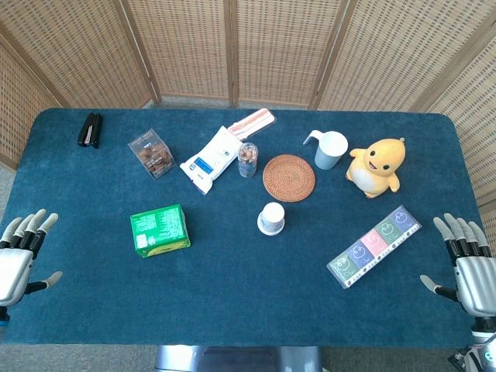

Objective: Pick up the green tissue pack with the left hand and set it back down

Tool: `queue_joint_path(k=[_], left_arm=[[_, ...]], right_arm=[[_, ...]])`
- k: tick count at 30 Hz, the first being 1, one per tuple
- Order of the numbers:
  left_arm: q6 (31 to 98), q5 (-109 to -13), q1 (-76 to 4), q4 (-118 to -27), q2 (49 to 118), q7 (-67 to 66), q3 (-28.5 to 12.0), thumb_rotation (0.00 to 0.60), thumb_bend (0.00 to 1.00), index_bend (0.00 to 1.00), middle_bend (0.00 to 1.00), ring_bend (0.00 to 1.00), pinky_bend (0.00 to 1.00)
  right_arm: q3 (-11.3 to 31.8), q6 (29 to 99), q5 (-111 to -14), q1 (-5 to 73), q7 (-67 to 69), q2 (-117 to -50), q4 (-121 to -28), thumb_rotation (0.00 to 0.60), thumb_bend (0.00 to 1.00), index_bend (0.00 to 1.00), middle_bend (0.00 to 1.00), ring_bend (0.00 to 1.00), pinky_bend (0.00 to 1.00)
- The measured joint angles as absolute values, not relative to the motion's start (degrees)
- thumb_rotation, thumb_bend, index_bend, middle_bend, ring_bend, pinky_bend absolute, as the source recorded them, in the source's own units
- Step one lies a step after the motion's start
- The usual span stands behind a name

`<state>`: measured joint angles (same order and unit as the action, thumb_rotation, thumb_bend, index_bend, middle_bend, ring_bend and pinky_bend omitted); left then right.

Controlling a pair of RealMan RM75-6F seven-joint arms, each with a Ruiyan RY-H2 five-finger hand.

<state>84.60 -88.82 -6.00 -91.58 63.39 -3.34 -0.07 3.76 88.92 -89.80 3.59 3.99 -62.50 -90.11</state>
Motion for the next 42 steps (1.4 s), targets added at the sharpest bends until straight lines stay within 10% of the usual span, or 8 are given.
queue_joint_path(k=[31,37,42], left_arm=[[63.29,-71.60,-21.16,-102.06,72.47,-17.81,-7.32,0.600,0.00,0.00,0.00,0.00,0.01],[61.01,-63.67,-24.76,-102.28,74.99,-24.58,-8.95,0.600,0.00,0.02,0.04,0.02,0.18],[61.19,-59.42,-27.05,-101.42,77.63,-28.15,-9.99,0.600,0.00,0.24,0.31,0.29,0.49]], right_arm=[[3.43,86.72,-89.57,4.66,3.65,-62.54,-90.49,0.600,0.00,0.00,0.00,0.00,0.00],[3.42,86.74,-89.52,4.64,4.39,-62.23,-90.64,0.600,0.00,0.00,0.00,0.00,0.00],[3.47,86.81,-89.47,4.64,5.03,-62.20,-90.45,0.600,0.00,0.00,0.00,0.00,0.00]])
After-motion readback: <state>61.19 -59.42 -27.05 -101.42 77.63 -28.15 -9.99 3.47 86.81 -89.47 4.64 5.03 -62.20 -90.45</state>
